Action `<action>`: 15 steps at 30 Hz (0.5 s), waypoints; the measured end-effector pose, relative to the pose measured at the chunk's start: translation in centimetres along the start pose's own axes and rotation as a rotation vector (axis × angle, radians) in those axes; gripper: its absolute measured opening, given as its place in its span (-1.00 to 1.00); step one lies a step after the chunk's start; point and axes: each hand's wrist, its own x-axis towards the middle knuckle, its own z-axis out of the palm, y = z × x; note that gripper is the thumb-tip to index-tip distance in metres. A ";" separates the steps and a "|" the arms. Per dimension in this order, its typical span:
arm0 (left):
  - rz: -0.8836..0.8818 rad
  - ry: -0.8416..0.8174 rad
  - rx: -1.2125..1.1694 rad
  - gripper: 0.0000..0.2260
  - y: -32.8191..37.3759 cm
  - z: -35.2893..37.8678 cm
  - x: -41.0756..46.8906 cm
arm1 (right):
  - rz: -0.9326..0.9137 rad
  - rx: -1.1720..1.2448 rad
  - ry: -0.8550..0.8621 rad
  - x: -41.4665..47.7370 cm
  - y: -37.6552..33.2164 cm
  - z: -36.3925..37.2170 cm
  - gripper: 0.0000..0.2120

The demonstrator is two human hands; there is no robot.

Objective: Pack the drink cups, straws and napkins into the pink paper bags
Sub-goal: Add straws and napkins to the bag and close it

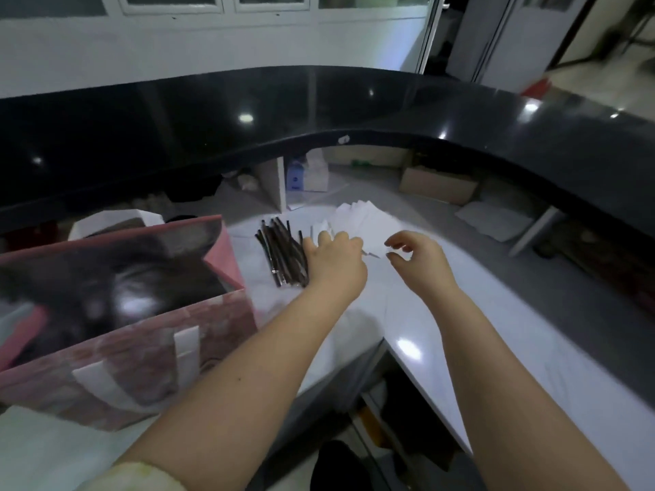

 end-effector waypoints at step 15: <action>-0.234 -0.006 -0.058 -0.64 -1.0 11.3 14.7 | -0.163 -0.219 -0.295 17.2 9.8 7.2 -0.55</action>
